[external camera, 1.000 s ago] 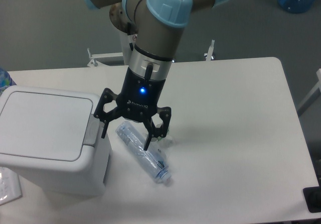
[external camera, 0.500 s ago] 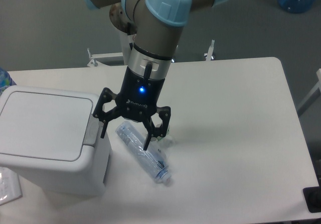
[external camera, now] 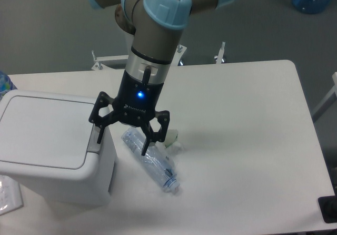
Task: Open the trash can
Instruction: 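Lower the gripper fingers onto the lid's raised tab, then push the lid tab down so the lid flips open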
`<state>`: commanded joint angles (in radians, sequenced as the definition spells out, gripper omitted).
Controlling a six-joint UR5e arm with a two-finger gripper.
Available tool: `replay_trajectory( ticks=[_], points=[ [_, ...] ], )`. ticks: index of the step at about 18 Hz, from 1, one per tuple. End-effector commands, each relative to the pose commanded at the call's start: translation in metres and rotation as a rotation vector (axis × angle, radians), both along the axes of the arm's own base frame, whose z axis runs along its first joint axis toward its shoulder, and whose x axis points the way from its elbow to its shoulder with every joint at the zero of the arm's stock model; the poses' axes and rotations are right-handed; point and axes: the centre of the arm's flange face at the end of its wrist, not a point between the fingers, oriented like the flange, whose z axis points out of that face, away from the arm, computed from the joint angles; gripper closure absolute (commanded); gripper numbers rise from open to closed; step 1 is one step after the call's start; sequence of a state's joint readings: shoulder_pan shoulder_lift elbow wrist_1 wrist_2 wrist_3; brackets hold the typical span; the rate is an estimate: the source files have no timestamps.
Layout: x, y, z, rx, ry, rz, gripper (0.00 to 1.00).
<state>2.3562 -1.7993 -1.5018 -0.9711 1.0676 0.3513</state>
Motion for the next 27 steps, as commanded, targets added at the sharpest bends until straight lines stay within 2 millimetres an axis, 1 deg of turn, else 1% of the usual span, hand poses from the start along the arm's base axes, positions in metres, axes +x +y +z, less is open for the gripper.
replay_trajectory(
  ticks=[1, 9, 21, 24, 27],
  points=[
    [0.0, 0.0, 0.001, 0.004, 0.004, 0.0, 0.0],
    [-0.002, 0.001, -0.008, -0.012, 0.004, 0.005, 0.0],
    [0.002, -0.001, -0.014, -0.023, -0.01, 0.011, 0.0],
    [0.001, 0.0, -0.013, -0.023, -0.01, 0.01, 0.0],
    [0.001, 0.001, 0.003, -0.001, 0.001, 0.015, 0.0]
  ],
)
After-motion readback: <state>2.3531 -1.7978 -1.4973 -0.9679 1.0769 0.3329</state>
